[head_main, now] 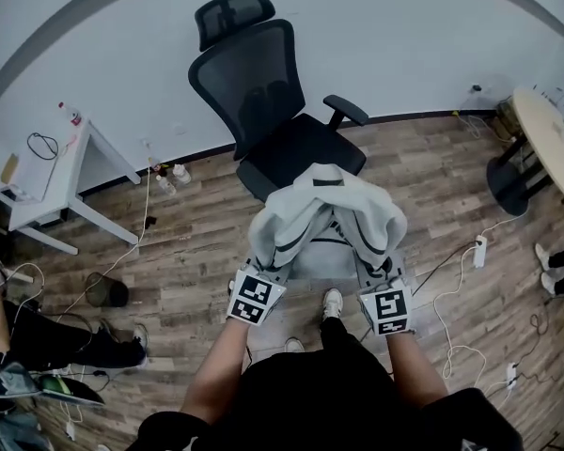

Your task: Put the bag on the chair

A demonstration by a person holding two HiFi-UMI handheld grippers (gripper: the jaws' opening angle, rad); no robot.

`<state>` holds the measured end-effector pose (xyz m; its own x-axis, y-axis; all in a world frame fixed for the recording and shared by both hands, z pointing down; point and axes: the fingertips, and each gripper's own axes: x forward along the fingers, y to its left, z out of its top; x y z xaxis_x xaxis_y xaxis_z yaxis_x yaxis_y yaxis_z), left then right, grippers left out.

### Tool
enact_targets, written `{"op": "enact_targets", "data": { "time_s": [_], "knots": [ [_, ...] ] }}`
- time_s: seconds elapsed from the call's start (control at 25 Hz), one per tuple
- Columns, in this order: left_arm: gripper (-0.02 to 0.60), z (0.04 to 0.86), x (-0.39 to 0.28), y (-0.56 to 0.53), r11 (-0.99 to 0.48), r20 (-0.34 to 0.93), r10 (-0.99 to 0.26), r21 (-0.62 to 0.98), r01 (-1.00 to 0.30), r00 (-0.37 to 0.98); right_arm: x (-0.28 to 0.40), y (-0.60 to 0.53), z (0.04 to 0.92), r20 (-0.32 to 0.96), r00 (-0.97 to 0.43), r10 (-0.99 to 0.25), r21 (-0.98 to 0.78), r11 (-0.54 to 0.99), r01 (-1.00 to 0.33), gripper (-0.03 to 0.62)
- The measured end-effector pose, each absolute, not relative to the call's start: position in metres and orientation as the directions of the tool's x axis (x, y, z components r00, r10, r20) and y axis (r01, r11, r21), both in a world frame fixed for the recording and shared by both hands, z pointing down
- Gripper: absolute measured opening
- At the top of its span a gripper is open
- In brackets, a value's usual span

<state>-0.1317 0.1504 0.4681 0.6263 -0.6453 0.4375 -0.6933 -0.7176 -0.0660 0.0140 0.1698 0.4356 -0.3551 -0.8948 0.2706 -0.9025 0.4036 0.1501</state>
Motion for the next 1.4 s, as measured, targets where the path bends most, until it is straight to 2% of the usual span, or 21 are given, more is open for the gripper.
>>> {"op": "enact_targets", "data": {
  "time_s": [0.76, 1.4],
  "knots": [
    [0.127, 0.468, -0.075, -0.008, -0.657, 0.487, -0.684, -0.088, -0.748, 0.543, 0.072, -0.002, 0.436, 0.261, -0.482, -0.837, 0.098, 0.519, -0.849, 0.086],
    [0.127, 0.469, -0.091, -0.134, -0.682, 0.486, -0.665, -0.087, -0.726, 0.567, 0.055, -0.128, 0.435, 0.266, -0.449, -0.853, 0.122, 0.492, -0.862, 0.086]
  ]
}}
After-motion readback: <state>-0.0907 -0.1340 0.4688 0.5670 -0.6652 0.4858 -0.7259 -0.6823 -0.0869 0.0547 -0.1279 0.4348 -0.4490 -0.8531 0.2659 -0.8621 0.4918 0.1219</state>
